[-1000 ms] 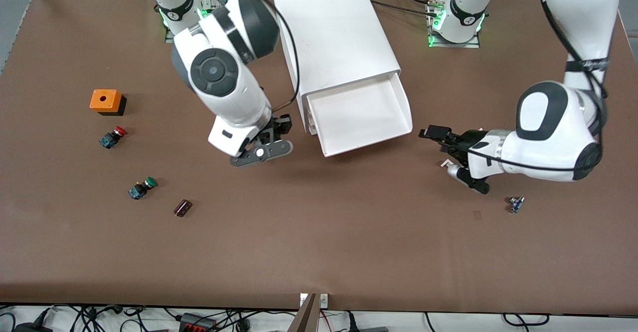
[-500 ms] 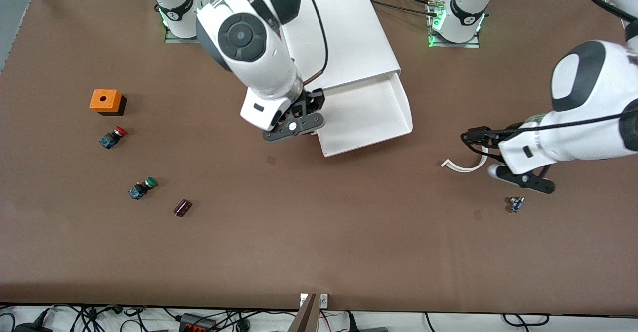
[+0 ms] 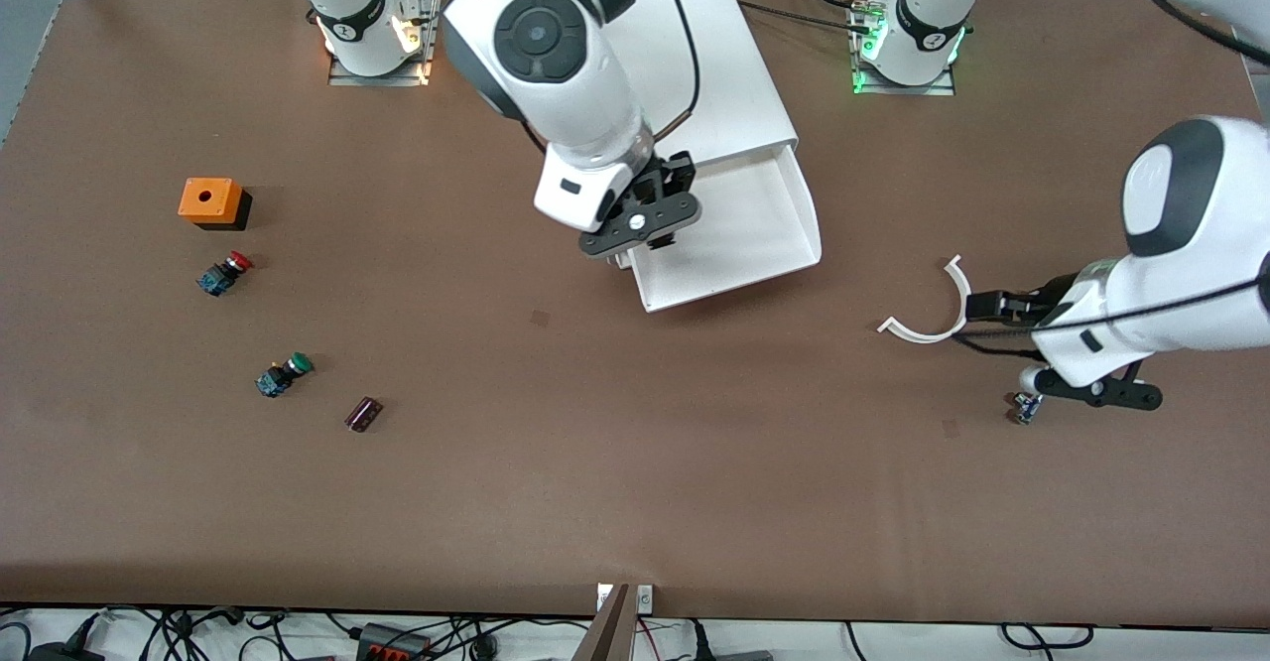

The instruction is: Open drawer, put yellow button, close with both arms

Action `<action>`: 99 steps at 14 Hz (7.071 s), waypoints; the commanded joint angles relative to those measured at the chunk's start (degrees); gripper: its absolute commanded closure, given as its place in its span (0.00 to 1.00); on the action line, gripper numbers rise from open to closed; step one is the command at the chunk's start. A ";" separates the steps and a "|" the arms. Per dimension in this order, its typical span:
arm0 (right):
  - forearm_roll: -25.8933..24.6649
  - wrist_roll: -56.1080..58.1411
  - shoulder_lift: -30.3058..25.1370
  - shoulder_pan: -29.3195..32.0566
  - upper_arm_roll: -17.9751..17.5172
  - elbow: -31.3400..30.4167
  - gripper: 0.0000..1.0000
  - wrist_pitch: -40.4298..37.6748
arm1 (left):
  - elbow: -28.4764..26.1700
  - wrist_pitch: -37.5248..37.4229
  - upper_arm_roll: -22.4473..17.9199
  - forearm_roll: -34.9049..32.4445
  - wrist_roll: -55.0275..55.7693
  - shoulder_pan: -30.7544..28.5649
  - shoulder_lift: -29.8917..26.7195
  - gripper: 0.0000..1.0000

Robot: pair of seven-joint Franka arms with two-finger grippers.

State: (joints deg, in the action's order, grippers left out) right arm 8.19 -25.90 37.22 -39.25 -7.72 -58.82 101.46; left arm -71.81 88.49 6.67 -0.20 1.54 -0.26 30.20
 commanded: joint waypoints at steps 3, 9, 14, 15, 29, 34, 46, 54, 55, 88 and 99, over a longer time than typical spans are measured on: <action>-0.55 -3.19 5.31 -3.90 0.25 2.04 1.00 4.80 | -6.49 4.84 0.19 -1.47 2.77 -0.88 -0.41 0.00; -0.64 -7.40 8.21 -6.97 0.86 2.04 1.00 5.41 | -8.60 8.27 0.54 -1.47 2.94 -0.70 -0.41 0.00; -2.12 -7.49 8.21 -7.51 2.44 2.04 1.00 5.07 | -9.84 10.81 0.98 -1.47 7.69 0.70 -0.41 0.00; -3.00 -7.58 8.13 -7.51 2.88 2.04 1.00 4.63 | -10.19 11.43 0.98 -1.47 7.78 0.70 -0.41 0.00; -3.89 -10.39 5.67 -6.72 8.67 9.15 0.00 -2.12 | -11.07 15.75 1.16 -1.20 15.92 4.65 -0.40 0.00; -3.89 -6.90 2.94 -6.28 20.18 8.81 0.00 -6.27 | -11.77 15.66 1.16 -1.12 30.80 13.00 -1.20 0.00; -3.27 19.84 -1.54 15.86 23.28 2.57 0.00 -15.33 | -25.29 31.39 9.93 0.73 42.23 15.82 -6.90 0.00; -3.36 20.02 -15.33 21.92 22.23 -9.73 0.00 -14.10 | -35.49 31.39 16.70 0.91 45.48 15.47 -11.48 0.00; -3.53 20.28 -16.38 24.37 20.31 -9.82 0.00 -14.18 | -35.85 31.39 17.15 0.91 45.48 15.47 -11.48 0.00; -8.81 28.46 -40.48 40.92 8.86 -38.74 0.00 -7.77 | -12.22 -1.21 22.25 -8.94 0.86 -16.17 -14.47 0.00; -9.25 27.93 -41.00 40.92 8.77 -40.67 0.00 -7.06 | -29.32 11.15 -6.58 1.17 -12.00 1.14 -32.12 0.00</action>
State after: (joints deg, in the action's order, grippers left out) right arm -0.26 2.43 -2.19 0.73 2.09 -97.62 93.56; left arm -92.17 93.91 2.64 0.00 -9.17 -2.05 4.34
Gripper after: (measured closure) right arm 0.000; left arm 0.000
